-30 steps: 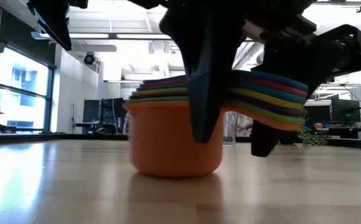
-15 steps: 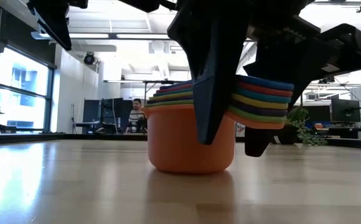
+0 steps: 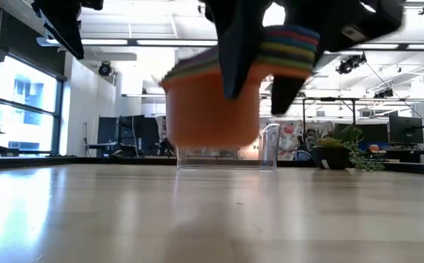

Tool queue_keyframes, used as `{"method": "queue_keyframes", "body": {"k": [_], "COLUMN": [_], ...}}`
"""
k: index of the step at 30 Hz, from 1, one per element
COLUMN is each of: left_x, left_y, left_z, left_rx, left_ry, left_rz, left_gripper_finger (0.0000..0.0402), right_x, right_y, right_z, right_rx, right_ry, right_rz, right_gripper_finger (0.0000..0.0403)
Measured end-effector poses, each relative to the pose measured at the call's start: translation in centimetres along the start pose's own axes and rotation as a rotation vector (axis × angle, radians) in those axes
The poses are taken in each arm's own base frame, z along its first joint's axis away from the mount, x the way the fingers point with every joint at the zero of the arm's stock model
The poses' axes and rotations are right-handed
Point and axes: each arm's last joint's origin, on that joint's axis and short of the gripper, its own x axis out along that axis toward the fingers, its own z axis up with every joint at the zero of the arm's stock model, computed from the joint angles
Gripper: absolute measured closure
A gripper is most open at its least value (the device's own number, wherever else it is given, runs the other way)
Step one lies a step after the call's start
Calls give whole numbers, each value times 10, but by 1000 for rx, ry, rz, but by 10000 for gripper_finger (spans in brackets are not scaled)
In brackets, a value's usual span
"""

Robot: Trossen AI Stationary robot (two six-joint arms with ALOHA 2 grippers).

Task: Nest measuring cups in basket
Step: Put the stacked measuring cups into the transparent bin

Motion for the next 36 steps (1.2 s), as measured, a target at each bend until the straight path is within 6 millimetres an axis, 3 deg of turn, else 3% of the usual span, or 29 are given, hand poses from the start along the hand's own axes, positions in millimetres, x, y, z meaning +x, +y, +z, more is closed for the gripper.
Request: {"method": "queue_keyframes", "body": {"k": [8, 16, 26, 36], "left_x": [0, 0, 0, 0], "left_y": [0, 0, 0, 0], "left_z": [0, 0, 0, 0], "left_rx": [0, 0, 0, 0], "left_ry": [0, 0, 0, 0], "left_rz": [0, 0, 0, 0], "left_gripper_finger": [323, 323, 323, 323], "right_x": [-26, -45, -75, -105], "right_y": [-1, -11, -35, -77], "right_z": [24, 69, 147, 227], "right_rx": [-173, -382, -607, -783], "right_ry": [-23, -5, -15, -27], "right_rz": [-69, -166, -196, -218], "right_gripper_finger": [281, 281, 281, 281]}}
